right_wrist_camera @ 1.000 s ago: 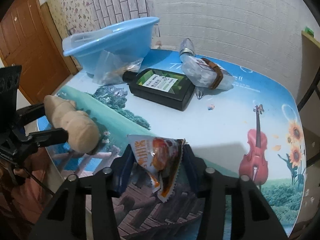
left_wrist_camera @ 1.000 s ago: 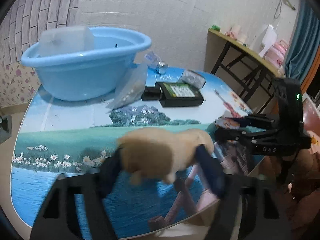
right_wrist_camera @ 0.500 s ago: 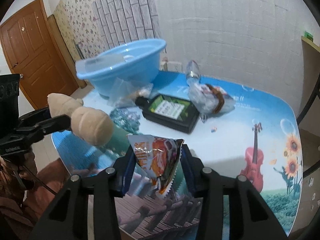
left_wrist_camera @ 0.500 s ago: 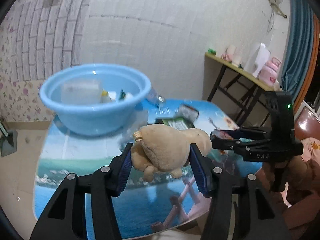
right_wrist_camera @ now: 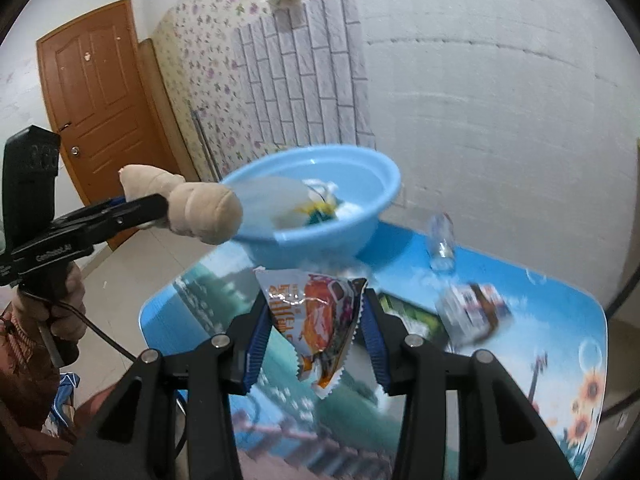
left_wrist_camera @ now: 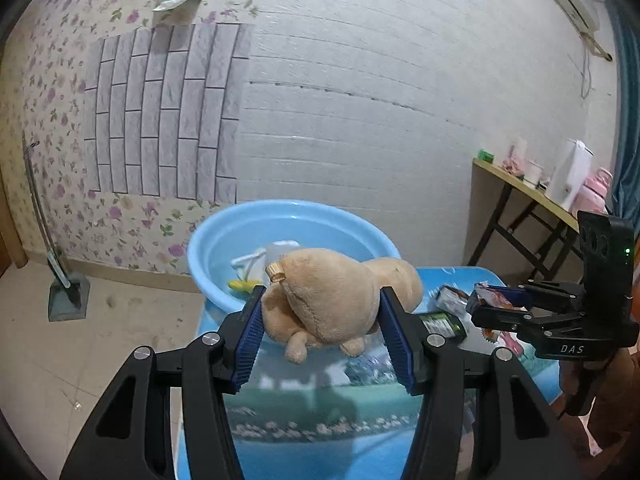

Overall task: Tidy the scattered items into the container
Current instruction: 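Carry the plush dog and snack bag over the basin with both tools, then open both tools to drop the plush dog and snack bag into the basin, then move the left tool to the clear cotton swab bag while the right tool moves to the dark green bottle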

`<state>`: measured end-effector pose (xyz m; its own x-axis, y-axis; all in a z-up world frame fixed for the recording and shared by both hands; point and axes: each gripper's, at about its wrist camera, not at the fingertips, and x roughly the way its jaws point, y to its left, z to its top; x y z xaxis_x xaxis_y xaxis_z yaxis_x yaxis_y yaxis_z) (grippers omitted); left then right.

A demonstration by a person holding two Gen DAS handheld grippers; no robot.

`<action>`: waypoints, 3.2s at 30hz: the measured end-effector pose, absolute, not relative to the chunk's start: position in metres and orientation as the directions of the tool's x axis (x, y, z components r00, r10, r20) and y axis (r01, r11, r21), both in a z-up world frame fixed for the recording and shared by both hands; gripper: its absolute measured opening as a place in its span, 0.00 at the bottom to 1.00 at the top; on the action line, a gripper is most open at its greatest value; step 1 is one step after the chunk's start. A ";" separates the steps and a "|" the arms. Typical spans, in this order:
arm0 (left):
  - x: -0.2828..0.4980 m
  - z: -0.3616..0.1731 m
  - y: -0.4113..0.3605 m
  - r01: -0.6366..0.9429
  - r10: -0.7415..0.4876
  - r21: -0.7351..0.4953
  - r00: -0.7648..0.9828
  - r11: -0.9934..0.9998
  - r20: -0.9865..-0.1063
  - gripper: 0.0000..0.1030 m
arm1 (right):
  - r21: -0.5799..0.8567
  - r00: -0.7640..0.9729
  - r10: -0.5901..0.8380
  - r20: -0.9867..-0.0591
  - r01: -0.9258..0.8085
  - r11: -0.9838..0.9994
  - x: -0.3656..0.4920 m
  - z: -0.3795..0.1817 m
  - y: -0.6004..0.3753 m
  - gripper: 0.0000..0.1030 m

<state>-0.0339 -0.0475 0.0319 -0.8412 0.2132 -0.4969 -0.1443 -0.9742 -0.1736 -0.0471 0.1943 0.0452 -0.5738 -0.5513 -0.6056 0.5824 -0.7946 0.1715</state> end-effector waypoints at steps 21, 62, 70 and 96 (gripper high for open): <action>-0.120 0.014 -0.077 -0.048 0.135 -0.179 -0.847 -0.983 -0.514 0.55 | 0.170 -0.508 -0.594 -0.624 0.653 -0.738 -0.131 0.041 0.124 0.41; -0.054 0.025 -0.009 -0.111 0.110 -0.022 -0.890 -0.994 -0.443 0.90 | 0.117 -0.613 -0.437 -0.658 0.490 -0.864 -0.087 0.025 0.199 0.52; -0.038 0.006 0.021 -0.183 0.170 -0.020 -0.864 -0.983 -0.474 0.90 | 0.139 -0.603 -0.395 -0.693 0.427 -0.894 -0.071 0.003 0.227 0.52; -0.083 -0.074 0.058 -0.267 0.163 0.044 -0.703 -0.963 -0.692 0.58 | 0.132 -0.548 -0.318 -0.774 0.351 -0.927 -0.080 -0.038 0.214 0.82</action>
<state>-0.0834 0.0579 -0.0740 -0.7030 0.1631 -0.6922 -0.2670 -0.9627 0.0443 -0.0799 0.2145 -0.0378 -0.5477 -0.3179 -0.7739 0.3513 -0.9269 0.1321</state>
